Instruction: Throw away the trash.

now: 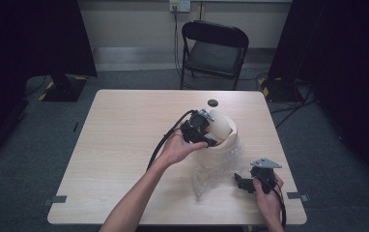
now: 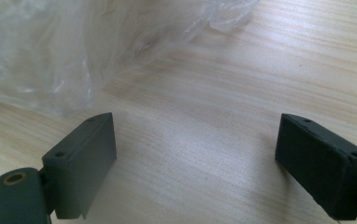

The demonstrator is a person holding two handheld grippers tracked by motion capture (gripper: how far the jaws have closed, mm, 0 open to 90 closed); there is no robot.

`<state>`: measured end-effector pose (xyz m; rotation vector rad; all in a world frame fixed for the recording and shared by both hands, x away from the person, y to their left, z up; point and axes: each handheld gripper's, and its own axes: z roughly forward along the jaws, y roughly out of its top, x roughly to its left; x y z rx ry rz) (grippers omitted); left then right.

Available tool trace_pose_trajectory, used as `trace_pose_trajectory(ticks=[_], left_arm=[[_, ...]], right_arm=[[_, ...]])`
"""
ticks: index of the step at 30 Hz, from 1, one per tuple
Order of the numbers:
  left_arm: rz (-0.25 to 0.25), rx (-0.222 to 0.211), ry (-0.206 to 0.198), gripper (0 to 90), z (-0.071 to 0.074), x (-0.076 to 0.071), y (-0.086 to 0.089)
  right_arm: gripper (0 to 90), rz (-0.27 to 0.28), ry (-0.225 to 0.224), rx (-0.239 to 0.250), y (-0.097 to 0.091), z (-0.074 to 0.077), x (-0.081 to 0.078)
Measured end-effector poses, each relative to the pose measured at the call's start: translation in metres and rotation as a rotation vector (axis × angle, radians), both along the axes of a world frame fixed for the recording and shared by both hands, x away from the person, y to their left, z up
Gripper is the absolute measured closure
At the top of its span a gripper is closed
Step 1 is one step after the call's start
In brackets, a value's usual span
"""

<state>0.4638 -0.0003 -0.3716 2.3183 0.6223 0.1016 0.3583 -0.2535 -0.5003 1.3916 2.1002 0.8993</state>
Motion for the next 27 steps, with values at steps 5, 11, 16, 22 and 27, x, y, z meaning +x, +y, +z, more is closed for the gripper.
trace_pose_trajectory(ticks=[5,11,16,22,27], left_arm=[[0.002,-0.007,0.000,49.1,0.001,0.000,-0.001],[0.039,-0.009,-0.008,39.1,0.007,-0.002,-0.001],[0.041,-0.006,-0.021,39.2,0.010,-0.001,0.001],[0.030,-0.012,-0.027,39.4,0.011,-0.004,0.004],[0.026,-0.066,-0.009,40.8,0.011,-0.005,0.012]], right_arm=[[11.7,-0.001,0.000,0.000,0.000,0.000,0.000],[11.7,-0.001,0.000,-0.001,0.000,0.000,0.000],[11.8,-0.001,0.000,-0.001,0.000,0.000,0.000],[11.8,0.000,0.000,-0.001,0.000,0.000,0.000],[11.7,-0.001,0.000,-0.001,0.000,0.000,0.000]])
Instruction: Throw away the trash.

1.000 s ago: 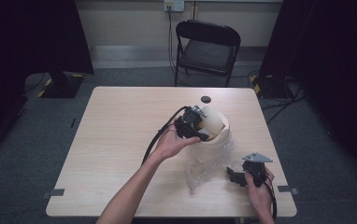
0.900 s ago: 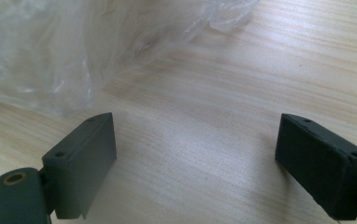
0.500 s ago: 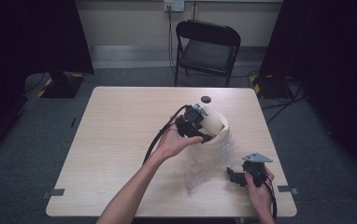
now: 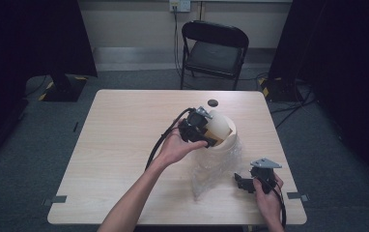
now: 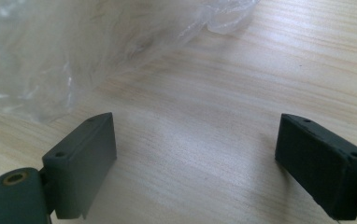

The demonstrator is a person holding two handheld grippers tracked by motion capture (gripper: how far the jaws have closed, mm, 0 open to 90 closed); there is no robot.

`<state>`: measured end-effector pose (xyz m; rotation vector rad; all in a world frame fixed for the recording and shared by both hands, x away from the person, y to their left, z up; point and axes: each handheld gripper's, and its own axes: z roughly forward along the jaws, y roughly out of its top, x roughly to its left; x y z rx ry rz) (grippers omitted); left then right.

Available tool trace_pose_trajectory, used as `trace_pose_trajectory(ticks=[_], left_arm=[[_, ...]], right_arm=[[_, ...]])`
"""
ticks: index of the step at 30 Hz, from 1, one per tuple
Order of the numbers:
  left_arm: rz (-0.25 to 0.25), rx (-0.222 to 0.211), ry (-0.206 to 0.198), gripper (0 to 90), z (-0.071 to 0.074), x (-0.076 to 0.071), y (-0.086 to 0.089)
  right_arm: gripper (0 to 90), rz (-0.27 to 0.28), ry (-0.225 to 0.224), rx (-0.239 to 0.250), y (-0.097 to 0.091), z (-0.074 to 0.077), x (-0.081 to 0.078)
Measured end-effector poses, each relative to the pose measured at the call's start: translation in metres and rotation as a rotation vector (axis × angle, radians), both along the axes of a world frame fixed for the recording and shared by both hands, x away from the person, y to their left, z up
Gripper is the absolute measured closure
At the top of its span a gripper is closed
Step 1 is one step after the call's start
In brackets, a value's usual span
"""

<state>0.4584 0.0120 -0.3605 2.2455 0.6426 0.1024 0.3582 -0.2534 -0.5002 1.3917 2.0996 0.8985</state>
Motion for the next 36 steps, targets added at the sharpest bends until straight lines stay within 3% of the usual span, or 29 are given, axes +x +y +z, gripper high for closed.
trace_pose_trajectory(ticks=[4,11,14,15,17,22,29,33,36], left_arm=[[0.006,-0.074,-0.006,42.0,0.000,-0.002,0.011],[-0.016,-0.102,-0.033,33.5,0.003,-0.008,0.022],[-0.002,-0.125,-0.013,32.0,0.004,-0.012,0.029],[-0.003,-0.123,-0.013,31.0,0.005,-0.014,0.031],[0.017,-0.095,-0.051,29.4,0.008,-0.020,0.037],[0.059,-0.076,-0.077,25.0,0.006,-0.021,0.056],[0.117,-0.098,-0.082,20.9,-0.003,-0.029,0.086],[0.130,-0.090,-0.102,16.6,-0.007,-0.031,0.102],[0.181,-0.074,-0.104,16.3,-0.009,-0.033,0.115]], right_arm=[[11.7,0.000,0.000,0.000,0.000,0.000,0.000],[11.7,0.000,0.000,0.001,0.000,0.000,0.000],[11.7,0.000,0.000,0.000,0.000,0.000,0.000],[11.8,-0.001,0.000,0.000,0.000,0.000,0.000],[11.7,-0.001,0.001,0.002,0.000,0.000,0.000],[11.7,0.000,0.001,0.002,0.000,0.000,0.000],[11.7,0.000,0.002,0.002,0.000,0.000,0.000],[11.7,0.000,0.001,0.002,0.000,0.000,0.000],[11.7,0.000,0.002,0.002,0.000,0.000,0.000]])
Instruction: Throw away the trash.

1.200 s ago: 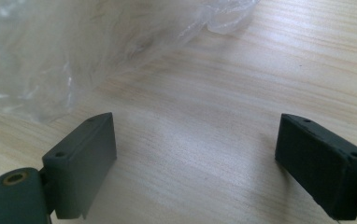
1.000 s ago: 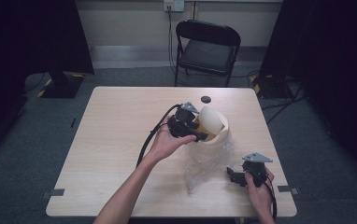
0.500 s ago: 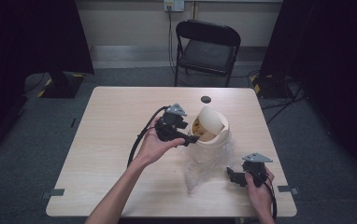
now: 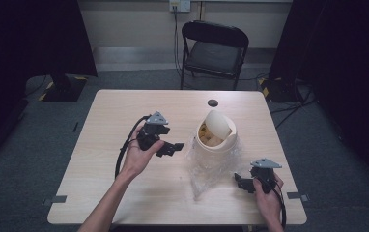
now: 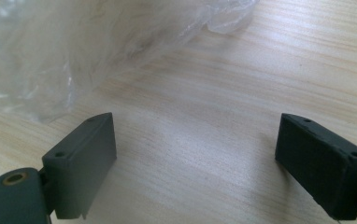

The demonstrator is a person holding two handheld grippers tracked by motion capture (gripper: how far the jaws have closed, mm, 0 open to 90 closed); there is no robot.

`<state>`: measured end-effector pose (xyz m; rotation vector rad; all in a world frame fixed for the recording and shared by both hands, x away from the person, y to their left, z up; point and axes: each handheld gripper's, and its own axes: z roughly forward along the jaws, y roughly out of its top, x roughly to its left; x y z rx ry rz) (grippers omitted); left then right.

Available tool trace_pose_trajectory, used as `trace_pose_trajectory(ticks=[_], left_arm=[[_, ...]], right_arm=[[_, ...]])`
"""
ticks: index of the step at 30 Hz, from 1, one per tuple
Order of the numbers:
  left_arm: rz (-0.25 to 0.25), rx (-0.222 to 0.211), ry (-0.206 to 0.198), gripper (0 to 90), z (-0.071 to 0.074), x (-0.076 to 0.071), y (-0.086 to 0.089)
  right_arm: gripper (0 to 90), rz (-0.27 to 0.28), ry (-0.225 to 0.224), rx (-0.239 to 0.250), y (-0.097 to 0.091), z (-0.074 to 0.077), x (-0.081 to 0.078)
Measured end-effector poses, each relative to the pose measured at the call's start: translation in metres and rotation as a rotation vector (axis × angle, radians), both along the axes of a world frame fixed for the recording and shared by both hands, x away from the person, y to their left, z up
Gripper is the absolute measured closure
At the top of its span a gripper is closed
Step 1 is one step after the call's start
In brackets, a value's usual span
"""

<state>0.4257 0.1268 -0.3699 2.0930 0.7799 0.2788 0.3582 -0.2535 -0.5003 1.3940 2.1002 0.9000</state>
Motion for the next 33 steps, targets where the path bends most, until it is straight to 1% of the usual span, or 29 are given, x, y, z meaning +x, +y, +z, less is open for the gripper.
trace_pose_trajectory(ticks=[1,2,4,6,7,8,10,11,13,15,16,17,19,20,22,24,25,27,28,31,33], left_arm=[[0.017,0.014,0.000,15.9,-0.001,-0.001,0.004],[0.036,0.022,-0.013,15.9,-0.003,-0.002,0.009],[0.063,0.045,-0.013,15.9,-0.008,-0.004,0.016],[0.070,0.053,-0.013,15.9,-0.013,-0.005,0.023],[0.076,0.054,-0.001,16.0,-0.016,-0.006,0.029],[0.084,0.067,0.006,16.0,-0.018,-0.007,0.034],[0.115,0.073,0.001,16.0,-0.021,-0.009,0.045],[0.127,0.050,0.002,16.0,-0.023,-0.010,0.050],[0.145,0.034,0.008,16.0,-0.024,-0.012,0.060],[0.173,-0.001,0.011,16.0,-0.026,-0.014,0.071],[0.180,0.001,0.010,16.0,-0.026,-0.015,0.076],[0.187,-0.014,0.008,16.0,-0.026,-0.017,0.079],[0.210,-0.020,0.010,16.1,-0.029,-0.020,0.089],[0.215,-0.013,0.008,16.1,-0.029,-0.021,0.095],[0.242,-0.009,0.006,16.1,-0.032,-0.025,0.105],[0.262,-0.003,0.016,16.2,-0.037,-0.028,0.115],[0.266,-0.005,0.023,16.2,-0.038,-0.029,0.118],[0.288,-0.029,0.041,16.4,-0.042,-0.031,0.123],[0.299,-0.034,0.045,16.3,-0.045,-0.033,0.126],[0.301,-0.014,0.054,16.8,-0.052,-0.036,0.131],[0.309,-0.014,0.061,16.7,-0.057,-0.039,0.136]], right_arm=[[11.7,0.000,0.000,0.000,0.000,0.000,0.000],[11.7,0.000,0.000,0.000,0.000,0.000,0.000],[11.7,0.000,0.000,0.000,0.000,0.000,0.000],[11.7,0.000,0.000,0.000,0.000,0.000,0.000],[11.7,0.000,0.000,0.000,0.000,0.000,0.000],[11.7,0.000,0.000,0.000,0.000,0.000,0.000],[11.7,0.000,0.000,0.000,0.000,0.000,0.000],[11.7,0.000,0.000,0.000,0.000,0.000,0.000],[11.7,0.000,0.000,0.000,0.000,0.000,0.000],[11.7,0.000,0.000,0.001,0.000,0.000,0.000],[11.7,0.000,0.000,0.000,0.000,0.000,0.000],[11.7,0.000,0.000,0.000,0.000,0.000,0.000],[11.7,0.000,0.000,0.000,0.000,0.000,0.000],[11.7,0.000,0.000,0.000,0.000,0.000,0.000],[11.7,0.000,0.000,0.000,0.000,0.000,0.000],[11.7,0.000,0.000,0.001,0.000,0.000,0.000],[11.7,0.000,0.000,0.001,0.000,0.000,0.000],[11.6,0.000,0.001,0.001,0.000,0.000,0.000],[11.6,0.000,0.001,0.001,0.000,0.000,0.000],[11.7,0.000,0.000,0.000,0.000,0.000,0.000],[11.6,0.000,0.001,0.001,0.000,0.000,0.000]])
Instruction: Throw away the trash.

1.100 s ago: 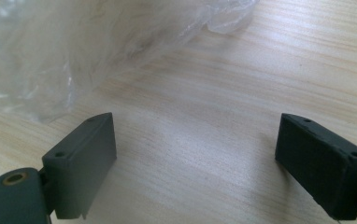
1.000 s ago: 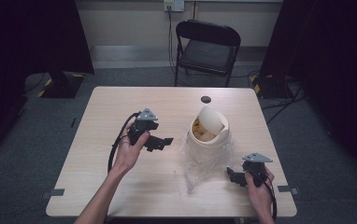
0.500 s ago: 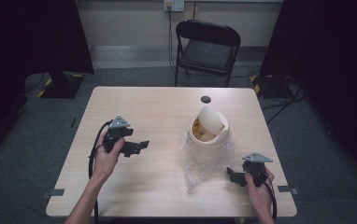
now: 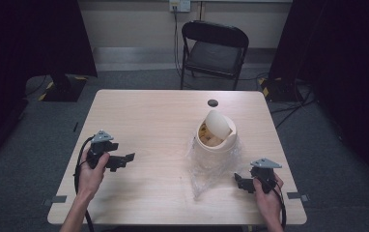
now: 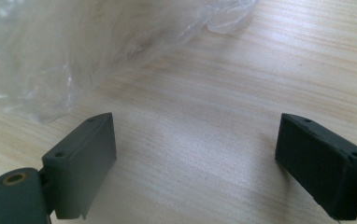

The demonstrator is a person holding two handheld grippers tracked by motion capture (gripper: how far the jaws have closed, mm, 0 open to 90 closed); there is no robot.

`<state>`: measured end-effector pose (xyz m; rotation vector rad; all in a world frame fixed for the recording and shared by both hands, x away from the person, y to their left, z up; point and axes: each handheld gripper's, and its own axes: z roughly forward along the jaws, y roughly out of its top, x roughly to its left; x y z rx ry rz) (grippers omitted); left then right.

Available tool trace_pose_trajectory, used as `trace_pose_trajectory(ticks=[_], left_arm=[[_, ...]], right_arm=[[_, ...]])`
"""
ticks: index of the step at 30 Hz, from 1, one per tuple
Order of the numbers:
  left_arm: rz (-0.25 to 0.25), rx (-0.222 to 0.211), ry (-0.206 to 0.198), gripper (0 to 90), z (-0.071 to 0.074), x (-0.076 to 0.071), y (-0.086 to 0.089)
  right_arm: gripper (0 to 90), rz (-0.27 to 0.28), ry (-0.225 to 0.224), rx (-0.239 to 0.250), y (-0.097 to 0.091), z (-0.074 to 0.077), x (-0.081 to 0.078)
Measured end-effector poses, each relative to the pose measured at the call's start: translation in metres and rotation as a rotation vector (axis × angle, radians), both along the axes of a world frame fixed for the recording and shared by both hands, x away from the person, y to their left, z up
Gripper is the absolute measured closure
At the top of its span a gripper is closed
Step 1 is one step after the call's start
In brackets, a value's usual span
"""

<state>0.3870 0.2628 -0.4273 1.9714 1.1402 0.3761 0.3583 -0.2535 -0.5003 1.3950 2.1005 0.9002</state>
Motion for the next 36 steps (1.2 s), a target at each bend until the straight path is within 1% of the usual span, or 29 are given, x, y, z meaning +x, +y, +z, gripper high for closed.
trace_pose_trajectory(ticks=[2,4,5,7,9,11,12,14,16,18,20,21,22,24,25,27,28,29,30,31,32,33,36], left_arm=[[0.019,0.012,0.001,16.7,-0.006,-0.002,0.004],[0.021,0.043,0.018,16.8,-0.013,-0.001,0.008],[0.033,0.048,0.020,16.8,-0.016,-0.001,0.010],[0.057,0.038,0.022,16.9,-0.021,-0.002,0.016],[0.074,0.047,0.036,16.9,-0.027,-0.003,0.022],[0.089,0.069,0.062,16.9,-0.034,-0.003,0.027],[0.104,0.069,0.061,17.2,-0.037,-0.004,0.030],[0.106,0.064,0.077,18.0,-0.043,-0.006,0.034],[0.120,0.067,0.106,17.9,-0.050,-0.009,0.036],[0.096,0.087,0.113,18.1,-0.054,-0.012,0.037],[0.106,0.107,0.120,17.1,-0.060,-0.014,0.039],[0.111,0.113,0.109,17.1,-0.063,-0.015,0.040],[0.116,0.129,0.091,16.2,-0.065,-0.016,0.041],[0.128,0.142,0.088,16.2,-0.064,-0.017,0.040],[0.133,0.141,0.087,16.7,-0.065,-0.017,0.040],[0.156,0.147,0.059,16.3,-0.068,-0.018,0.039],[0.162,0.155,0.037,15.6,-0.070,-0.020,0.037],[0.167,0.156,0.019,15.1,-0.072,-0.021,0.037],[0.174,0.145,0.012,13.6,-0.073,-0.022,0.036],[0.166,0.141,0.001,12.7,-0.074,-0.022,0.036],[0.159,0.144,-0.005,11.9,-0.075,-0.022,0.038],[0.154,0.136,-0.008,10.9,-0.075,-0.022,0.039],[0.159,0.141,-0.009,10.8,-0.075,-0.022,0.038]], right_arm=[[11.6,0.000,0.000,0.000,0.000,0.000,0.000],[11.6,0.000,0.000,0.000,0.000,0.000,0.000],[11.7,0.000,0.000,0.000,0.000,0.000,0.000],[11.7,0.000,0.000,0.000,0.000,0.000,0.000],[11.6,0.000,0.000,0.000,0.000,0.000,0.000],[11.7,0.000,0.000,0.000,0.000,0.000,0.000],[11.6,0.000,0.000,0.000,0.000,0.000,0.000],[11.6,0.000,0.000,0.000,0.000,0.000,0.000],[11.7,0.000,0.000,0.000,0.000,0.000,0.000],[11.7,0.000,0.000,0.000,0.000,0.000,0.000],[11.7,0.000,0.000,0.000,0.000,0.000,0.000],[11.7,0.000,0.000,0.000,0.000,0.000,0.000],[11.6,0.000,0.000,0.000,0.000,0.000,0.000],[11.7,0.000,0.000,0.000,0.000,0.000,0.000],[11.7,0.000,-0.001,-0.001,0.000,0.000,0.000],[11.7,-0.004,0.000,0.000,0.000,0.000,0.000],[11.7,-0.006,0.001,0.001,0.000,0.000,0.000],[11.7,-0.007,0.001,0.001,0.001,0.000,-0.001],[11.7,-0.008,0.001,0.002,0.001,0.000,-0.001],[11.7,-0.009,0.001,0.001,0.001,0.000,-0.001],[11.7,-0.009,0.001,0.002,0.001,0.000,-0.001],[11.7,-0.009,0.001,0.002,0.001,0.000,-0.001],[11.7,-0.009,0.001,0.002,0.001,0.000,-0.001]])
